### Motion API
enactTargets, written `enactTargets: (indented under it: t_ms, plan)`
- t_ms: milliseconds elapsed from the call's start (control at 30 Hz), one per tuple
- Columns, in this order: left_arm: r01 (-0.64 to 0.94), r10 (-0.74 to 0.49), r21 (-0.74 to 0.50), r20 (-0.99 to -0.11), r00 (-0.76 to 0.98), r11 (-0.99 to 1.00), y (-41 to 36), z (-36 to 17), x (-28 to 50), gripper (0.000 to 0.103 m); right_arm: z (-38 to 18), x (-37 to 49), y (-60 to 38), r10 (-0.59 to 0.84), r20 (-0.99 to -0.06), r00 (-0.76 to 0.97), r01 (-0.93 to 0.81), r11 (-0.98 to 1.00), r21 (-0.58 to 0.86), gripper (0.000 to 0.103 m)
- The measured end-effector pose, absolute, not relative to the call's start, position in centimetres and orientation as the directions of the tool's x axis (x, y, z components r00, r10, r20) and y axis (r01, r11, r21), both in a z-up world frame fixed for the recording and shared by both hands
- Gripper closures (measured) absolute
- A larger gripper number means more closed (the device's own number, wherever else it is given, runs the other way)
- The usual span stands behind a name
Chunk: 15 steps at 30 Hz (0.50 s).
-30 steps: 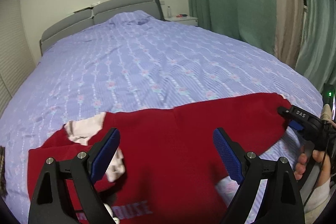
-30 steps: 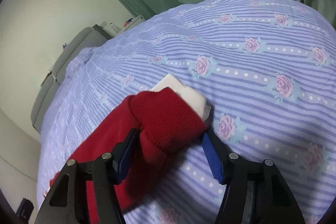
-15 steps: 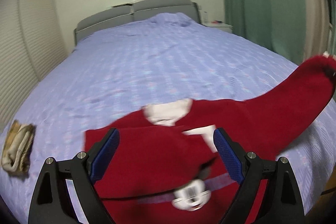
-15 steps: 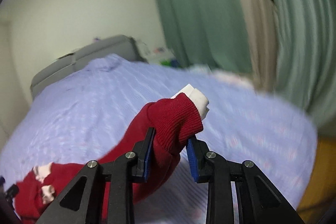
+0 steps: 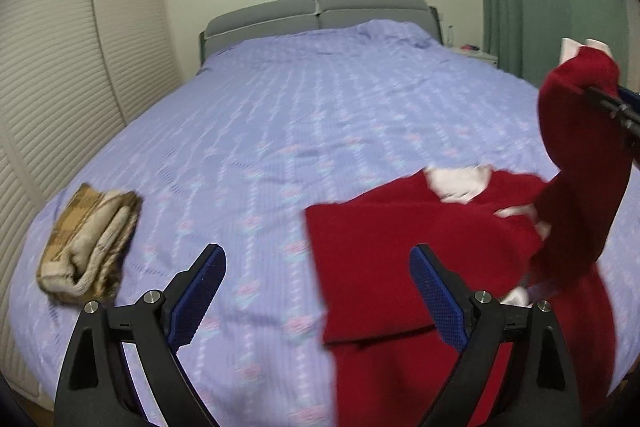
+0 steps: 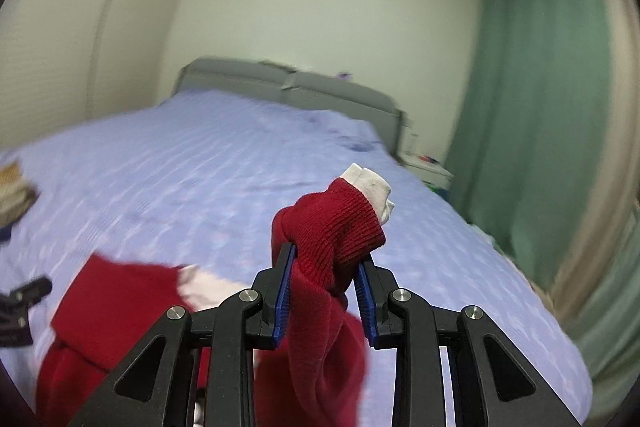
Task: Fold small clothes
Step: 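Grasp the other sleeve cuff with the right gripper and lift it, then fold the held sleeve across the body with the right gripper and release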
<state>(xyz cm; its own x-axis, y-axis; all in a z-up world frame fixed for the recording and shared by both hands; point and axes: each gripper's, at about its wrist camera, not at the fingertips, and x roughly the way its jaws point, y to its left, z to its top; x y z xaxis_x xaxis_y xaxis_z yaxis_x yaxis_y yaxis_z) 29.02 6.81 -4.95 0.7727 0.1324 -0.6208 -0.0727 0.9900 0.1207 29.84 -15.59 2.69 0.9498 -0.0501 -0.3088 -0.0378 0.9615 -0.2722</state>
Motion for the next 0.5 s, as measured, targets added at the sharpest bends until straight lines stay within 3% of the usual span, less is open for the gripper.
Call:
enactTargets:
  t_ms: [233,333,433,500]
  plan:
    - [-0.125,0.168,0.112,-0.658,0.734,0.986,10.9,-7.3,27.7,0.009,-4.3,31.5,-5.6,0.052,-0.459,0.887,-0.264,0.873,-0.410,0.074]
    - [-0.140,0.173,0.104,-0.668,0.724,0.985,11.7,-7.8,27.5,0.009,-6.5,30.9,-4.2,0.113,-0.525,0.843,-0.342,0.867,-0.363,0.072]
    - [-0.147,0.170,0.091,-0.670,0.722,0.985,12.0,-8.1,27.3,0.009,-7.6,31.0,-3.6,0.206,-0.595,0.777,-0.428,0.866,-0.260,0.046]
    - [-0.145,0.167,0.089,-0.667,0.726,0.985,11.9,-8.0,27.3,0.009,-8.0,30.2,-3.3,0.229,-0.585,0.778,-0.437,0.866,-0.242,0.037]
